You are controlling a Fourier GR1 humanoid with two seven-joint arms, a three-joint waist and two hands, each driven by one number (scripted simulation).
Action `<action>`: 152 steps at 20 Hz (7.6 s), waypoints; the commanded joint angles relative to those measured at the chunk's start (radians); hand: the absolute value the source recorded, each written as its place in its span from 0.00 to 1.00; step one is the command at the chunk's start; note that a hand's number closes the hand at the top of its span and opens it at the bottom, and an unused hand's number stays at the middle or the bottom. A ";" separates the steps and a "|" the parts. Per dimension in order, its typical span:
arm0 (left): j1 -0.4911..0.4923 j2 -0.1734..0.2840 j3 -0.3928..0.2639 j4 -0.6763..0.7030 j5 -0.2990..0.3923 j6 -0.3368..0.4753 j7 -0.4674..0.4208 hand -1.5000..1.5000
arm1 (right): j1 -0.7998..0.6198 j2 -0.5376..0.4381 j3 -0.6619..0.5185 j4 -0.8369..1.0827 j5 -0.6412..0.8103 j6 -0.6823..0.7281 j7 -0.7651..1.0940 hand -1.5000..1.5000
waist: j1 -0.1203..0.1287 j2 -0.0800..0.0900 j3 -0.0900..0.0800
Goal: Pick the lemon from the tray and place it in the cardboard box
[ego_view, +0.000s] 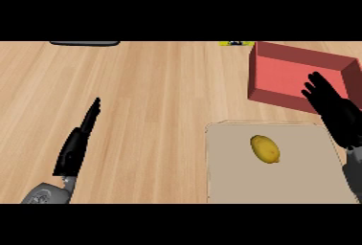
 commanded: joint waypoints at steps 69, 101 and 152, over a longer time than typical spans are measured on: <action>0.029 -0.246 0.322 0.064 -0.018 -0.073 0.161 0.50 | 0.065 0.211 0.219 -0.436 1.069 0.382 0.658 0.00 | -0.009 0.003 0.025; -0.007 -0.312 0.405 0.121 -0.105 -0.112 0.150 0.50 | 0.042 0.259 0.066 -0.099 1.300 0.369 0.330 0.00 | -0.011 0.002 0.025; 0.065 -0.351 0.390 -0.021 -0.146 -0.104 0.207 0.50 | -0.005 -0.026 -0.316 -0.737 1.013 0.511 0.047 1.00 | -0.002 0.002 0.025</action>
